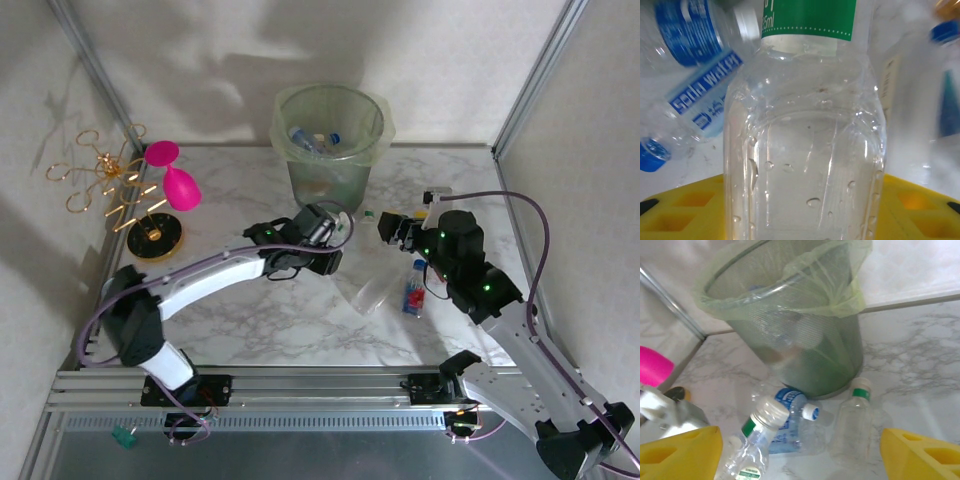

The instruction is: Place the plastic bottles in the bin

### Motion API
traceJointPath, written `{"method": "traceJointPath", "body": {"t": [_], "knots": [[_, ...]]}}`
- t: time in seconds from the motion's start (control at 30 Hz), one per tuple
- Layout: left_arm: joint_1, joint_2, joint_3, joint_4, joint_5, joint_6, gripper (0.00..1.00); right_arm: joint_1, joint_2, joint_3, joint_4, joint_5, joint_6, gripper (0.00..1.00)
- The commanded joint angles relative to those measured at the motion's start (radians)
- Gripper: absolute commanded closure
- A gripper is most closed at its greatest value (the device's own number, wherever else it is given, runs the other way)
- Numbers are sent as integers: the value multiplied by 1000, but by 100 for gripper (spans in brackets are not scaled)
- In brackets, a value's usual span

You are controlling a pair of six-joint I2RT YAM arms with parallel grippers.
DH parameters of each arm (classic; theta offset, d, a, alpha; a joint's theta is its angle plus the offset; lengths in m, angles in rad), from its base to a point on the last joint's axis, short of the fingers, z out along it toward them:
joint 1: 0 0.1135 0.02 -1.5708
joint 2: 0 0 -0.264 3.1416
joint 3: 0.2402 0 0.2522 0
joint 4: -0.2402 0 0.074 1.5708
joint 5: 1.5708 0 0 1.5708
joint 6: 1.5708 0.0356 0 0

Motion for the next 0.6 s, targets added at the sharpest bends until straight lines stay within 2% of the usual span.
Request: {"method": "traceJointPath", "body": {"t": [0.0,0.2,0.33,0.57], "knots": [[-8,-103,10,-8,-27,-19,51,-4,-5,31,102,-204,27,11],[-9,-276,-16,96,17,-67,52,-3,87,68,277,-575,164,2],[-9,-353,-40,136,36,-55,51,-3,134,82,349,-616,237,1],[-11,-384,-35,84,31,-15,51,18,260,122,521,-742,388,3]]}}
